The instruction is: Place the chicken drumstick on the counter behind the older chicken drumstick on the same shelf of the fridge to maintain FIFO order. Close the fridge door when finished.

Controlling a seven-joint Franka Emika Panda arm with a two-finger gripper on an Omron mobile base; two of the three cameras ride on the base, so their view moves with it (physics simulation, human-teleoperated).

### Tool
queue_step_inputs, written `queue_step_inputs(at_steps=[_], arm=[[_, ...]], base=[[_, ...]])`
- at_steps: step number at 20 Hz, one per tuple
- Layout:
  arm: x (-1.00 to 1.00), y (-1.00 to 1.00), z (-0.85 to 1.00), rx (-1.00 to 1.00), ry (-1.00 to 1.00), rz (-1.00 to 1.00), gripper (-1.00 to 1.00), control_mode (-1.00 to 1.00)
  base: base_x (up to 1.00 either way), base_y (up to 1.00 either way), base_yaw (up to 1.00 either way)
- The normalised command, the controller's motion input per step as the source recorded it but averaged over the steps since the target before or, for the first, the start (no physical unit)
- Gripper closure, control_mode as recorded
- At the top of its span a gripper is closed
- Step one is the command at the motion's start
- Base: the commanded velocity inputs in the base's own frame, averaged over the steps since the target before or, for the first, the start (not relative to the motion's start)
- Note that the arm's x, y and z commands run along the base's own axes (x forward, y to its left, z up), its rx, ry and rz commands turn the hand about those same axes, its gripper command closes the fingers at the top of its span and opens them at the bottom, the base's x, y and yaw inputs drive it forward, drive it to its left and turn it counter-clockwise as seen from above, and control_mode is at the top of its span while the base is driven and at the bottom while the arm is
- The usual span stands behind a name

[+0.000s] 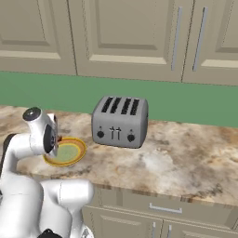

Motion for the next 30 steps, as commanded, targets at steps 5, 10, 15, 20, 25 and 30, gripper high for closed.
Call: queue_step_inputs(at_steps=[5,10,15,20,25,30], arm=[[-0.63,-0.24,0.66,0.00,-0.14,0.00,1.00,-1.00],[-0.71,-0.41,0.71,0.03,-0.04,0.00,1.00,-1.00],[-0.98,-0.33,0.59,0.04,-0.09,0.00,1.00,-1.00],[-0.91,-0.06,0.45,0.01,-0.08,0.00,1.00,-1.00],[-0.25,-0.40,0.21,0.02,-0.02,0.00,1.00,-1.00],[0.00,-0.32,-0.01,0.02,0.01,0.00,1.00,-1.00]], base=[[0.00,0.00,0.00],[0.00,0.00,0.00],[0.00,0.00,0.00],[0.00,0.00,0.00],[0.00,0.00,0.00],[0.00,0.00,0.00]])
